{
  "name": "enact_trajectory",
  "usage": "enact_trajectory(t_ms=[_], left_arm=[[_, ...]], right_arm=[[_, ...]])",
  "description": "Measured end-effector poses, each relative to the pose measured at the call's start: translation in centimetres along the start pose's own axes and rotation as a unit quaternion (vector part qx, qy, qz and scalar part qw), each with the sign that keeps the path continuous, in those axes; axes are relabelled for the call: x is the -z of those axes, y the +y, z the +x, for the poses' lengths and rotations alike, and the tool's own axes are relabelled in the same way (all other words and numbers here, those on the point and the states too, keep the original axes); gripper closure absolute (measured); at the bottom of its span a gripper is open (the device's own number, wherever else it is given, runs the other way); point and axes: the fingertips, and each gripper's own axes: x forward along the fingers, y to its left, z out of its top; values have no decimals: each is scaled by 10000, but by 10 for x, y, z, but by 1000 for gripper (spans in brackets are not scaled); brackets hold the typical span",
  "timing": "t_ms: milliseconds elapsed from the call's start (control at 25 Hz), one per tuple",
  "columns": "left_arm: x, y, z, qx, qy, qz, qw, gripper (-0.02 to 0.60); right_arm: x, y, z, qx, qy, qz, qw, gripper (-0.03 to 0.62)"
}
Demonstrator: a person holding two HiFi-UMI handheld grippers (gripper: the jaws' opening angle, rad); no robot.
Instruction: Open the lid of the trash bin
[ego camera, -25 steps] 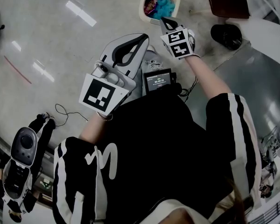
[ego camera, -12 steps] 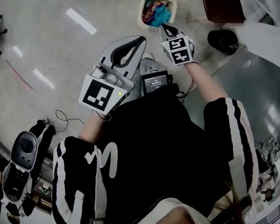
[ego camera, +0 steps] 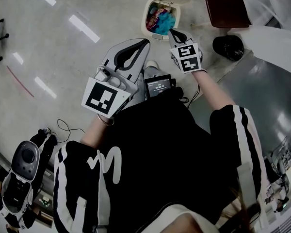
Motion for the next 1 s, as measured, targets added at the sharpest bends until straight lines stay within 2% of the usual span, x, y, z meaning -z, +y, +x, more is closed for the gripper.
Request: enact_trajectory(t_ms=[440, 1000], left_arm=[[-7, 10, 3, 45, -36, 98, 9999, 574], [-19, -8, 0, 100, -175, 349, 9992, 574]], right_arm=[[-30, -6, -14, 85, -375, 161, 9991, 591], [-56, -4, -61, 217, -1002, 320, 9942, 591]])
